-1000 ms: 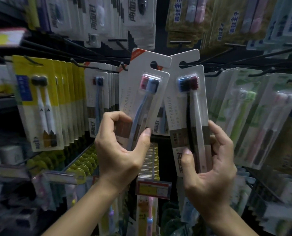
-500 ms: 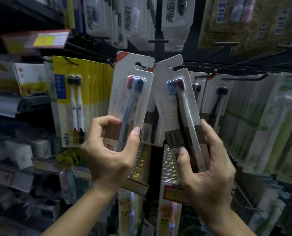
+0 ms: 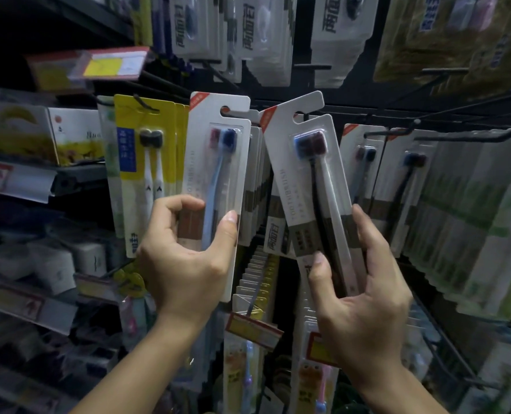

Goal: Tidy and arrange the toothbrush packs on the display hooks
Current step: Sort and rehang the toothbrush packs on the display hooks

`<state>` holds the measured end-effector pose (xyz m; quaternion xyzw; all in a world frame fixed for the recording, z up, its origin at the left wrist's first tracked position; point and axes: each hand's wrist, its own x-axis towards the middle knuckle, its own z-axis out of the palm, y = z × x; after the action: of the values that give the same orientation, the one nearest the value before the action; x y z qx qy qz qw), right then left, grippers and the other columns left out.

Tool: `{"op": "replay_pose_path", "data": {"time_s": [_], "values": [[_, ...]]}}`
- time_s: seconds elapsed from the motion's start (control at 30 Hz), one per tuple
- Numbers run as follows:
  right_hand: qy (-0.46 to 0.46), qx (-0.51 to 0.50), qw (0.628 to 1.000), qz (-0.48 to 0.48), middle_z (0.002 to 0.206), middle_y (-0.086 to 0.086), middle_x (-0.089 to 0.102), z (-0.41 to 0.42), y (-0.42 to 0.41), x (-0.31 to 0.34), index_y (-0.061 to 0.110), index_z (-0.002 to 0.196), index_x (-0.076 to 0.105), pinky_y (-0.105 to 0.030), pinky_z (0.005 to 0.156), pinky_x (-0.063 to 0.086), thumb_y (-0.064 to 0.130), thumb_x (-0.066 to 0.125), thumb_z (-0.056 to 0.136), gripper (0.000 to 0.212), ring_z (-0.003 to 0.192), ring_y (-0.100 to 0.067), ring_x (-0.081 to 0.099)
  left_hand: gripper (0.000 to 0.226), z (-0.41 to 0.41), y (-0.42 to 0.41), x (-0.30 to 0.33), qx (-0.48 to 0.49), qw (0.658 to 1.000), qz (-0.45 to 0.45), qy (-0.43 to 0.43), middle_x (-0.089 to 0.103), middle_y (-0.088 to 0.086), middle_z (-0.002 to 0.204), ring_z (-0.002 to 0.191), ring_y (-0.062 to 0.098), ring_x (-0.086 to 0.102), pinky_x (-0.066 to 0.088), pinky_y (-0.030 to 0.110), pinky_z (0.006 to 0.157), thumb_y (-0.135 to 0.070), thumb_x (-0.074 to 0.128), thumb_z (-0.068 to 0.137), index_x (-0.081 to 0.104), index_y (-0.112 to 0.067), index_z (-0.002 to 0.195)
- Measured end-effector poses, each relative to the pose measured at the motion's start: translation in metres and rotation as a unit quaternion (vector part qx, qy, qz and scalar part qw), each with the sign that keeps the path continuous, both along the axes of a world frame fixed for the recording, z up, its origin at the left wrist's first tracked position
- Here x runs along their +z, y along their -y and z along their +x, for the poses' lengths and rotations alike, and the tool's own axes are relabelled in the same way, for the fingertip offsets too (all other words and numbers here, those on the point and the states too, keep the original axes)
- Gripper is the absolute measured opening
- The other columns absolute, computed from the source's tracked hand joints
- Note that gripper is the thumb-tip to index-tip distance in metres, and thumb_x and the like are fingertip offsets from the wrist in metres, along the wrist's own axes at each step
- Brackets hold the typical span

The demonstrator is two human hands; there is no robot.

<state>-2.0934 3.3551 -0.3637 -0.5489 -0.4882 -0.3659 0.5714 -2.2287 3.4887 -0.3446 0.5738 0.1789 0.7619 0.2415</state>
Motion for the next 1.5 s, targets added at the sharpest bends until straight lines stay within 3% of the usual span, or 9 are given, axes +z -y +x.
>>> {"op": "replay_pose_path", "data": {"time_s": [0.4, 0.53, 0.67, 0.77, 0.97, 1.13, 1.2, 1.33, 1.5], "values": [[-0.026, 0.013, 1.000, 0.010, 0.135, 0.026, 0.047, -0.005, 0.001, -0.002, 0.005, 0.146, 0.050, -0.005, 0.101, 0.042, 0.014, 0.073, 0.088, 0.063, 0.120, 0.022, 0.049, 0.030, -0.001, -0.001, 0.008, -0.005, 1.000, 0.003, 0.001, 0.062, -0.010, 0.087, 0.080, 0.015, 0.063, 0.051, 0.029, 0.072, -0.032, 0.084, 0.084, 0.061, -0.017, 0.096], [-0.036, 0.011, 0.999, 0.022, 0.138, 0.009, 0.058, -0.006, 0.002, -0.001, 0.005, 0.147, 0.051, -0.011, 0.104, 0.045, 0.019, 0.071, 0.090, 0.062, 0.125, 0.013, 0.053, 0.030, -0.003, -0.002, 0.009, -0.005, 1.000, 0.007, -0.008, 0.062, -0.010, 0.087, 0.080, 0.015, 0.063, 0.052, 0.030, 0.071, -0.031, 0.085, 0.084, 0.061, -0.018, 0.096], [-0.049, 0.000, 0.999, 0.016, 0.136, 0.004, 0.059, -0.007, 0.002, 0.001, 0.006, 0.147, 0.052, -0.007, 0.102, 0.043, 0.017, 0.073, 0.089, 0.063, 0.122, 0.018, 0.052, 0.030, -0.004, -0.002, 0.010, 0.001, 1.000, 0.011, -0.015, 0.061, -0.010, 0.086, 0.079, 0.014, 0.062, 0.053, 0.032, 0.070, -0.031, 0.085, 0.084, 0.060, -0.018, 0.096], [-0.053, 0.000, 0.999, 0.012, 0.137, 0.008, 0.059, -0.008, 0.002, 0.001, 0.007, 0.147, 0.051, -0.009, 0.102, 0.045, 0.020, 0.072, 0.089, 0.063, 0.120, 0.010, 0.058, 0.031, -0.006, -0.002, 0.011, 0.003, 1.000, 0.013, -0.019, 0.061, -0.009, 0.086, 0.079, 0.015, 0.062, 0.053, 0.033, 0.070, -0.031, 0.084, 0.084, 0.059, -0.018, 0.096], [-0.062, 0.011, 0.998, -0.013, 0.132, 0.033, 0.045, -0.011, 0.001, 0.002, 0.006, 0.148, 0.052, -0.002, 0.099, 0.040, 0.021, 0.072, 0.089, 0.064, 0.118, 0.023, 0.049, 0.031, -0.008, -0.003, 0.013, 0.009, 1.000, 0.015, -0.025, 0.062, -0.007, 0.085, 0.077, 0.017, 0.063, 0.053, 0.036, 0.067, -0.032, 0.085, 0.084, 0.059, -0.017, 0.095], [-0.086, 0.021, 0.996, -0.017, 0.132, 0.018, 0.058, -0.012, 0.001, 0.004, 0.008, 0.150, 0.052, -0.006, 0.100, 0.043, 0.024, 0.072, 0.089, 0.065, 0.119, 0.005, 0.061, 0.032, -0.009, -0.004, 0.013, 0.006, 0.999, 0.012, -0.032, 0.061, -0.006, 0.085, 0.077, 0.018, 0.062, 0.054, 0.039, 0.066, -0.032, 0.084, 0.083, 0.059, -0.017, 0.095], [-0.095, 0.023, 0.995, -0.021, 0.133, 0.011, 0.061, -0.013, 0.001, 0.005, 0.009, 0.150, 0.052, -0.008, 0.101, 0.045, 0.025, 0.072, 0.089, 0.066, 0.120, -0.006, 0.064, 0.032, -0.010, -0.003, 0.014, 0.006, 0.999, 0.011, -0.033, 0.061, -0.006, 0.084, 0.076, 0.015, 0.061, 0.052, 0.033, 0.065, -0.032, 0.084, 0.083, 0.059, -0.016, 0.095], [-0.101, 0.019, 0.994, -0.026, 0.133, 0.009, 0.062, -0.014, 0.002, 0.007, 0.009, 0.150, 0.052, -0.008, 0.101, 0.046, 0.026, 0.072, 0.089, 0.066, 0.119, -0.008, 0.065, 0.032, -0.011, -0.002, 0.016, 0.002, 1.000, 0.005, -0.024, 0.060, -0.009, 0.085, 0.076, 0.008, 0.059, 0.049, 0.023, 0.067, -0.032, 0.083, 0.083, 0.059, -0.016, 0.096], [-0.110, 0.018, 0.994, -0.021, 0.137, 0.005, 0.065, -0.013, 0.003, 0.006, 0.011, 0.151, 0.051, -0.028, 0.102, 0.054, 0.029, 0.071, 0.090, 0.066, 0.123, -0.011, 0.065, 0.034, -0.011, -0.007, 0.014, -0.005, 1.000, -0.019, -0.009, 0.063, -0.001, 0.088, 0.082, 0.023, 0.065, 0.056, 0.043, 0.072, -0.034, 0.083, 0.083, 0.060, -0.015, 0.097]]}}
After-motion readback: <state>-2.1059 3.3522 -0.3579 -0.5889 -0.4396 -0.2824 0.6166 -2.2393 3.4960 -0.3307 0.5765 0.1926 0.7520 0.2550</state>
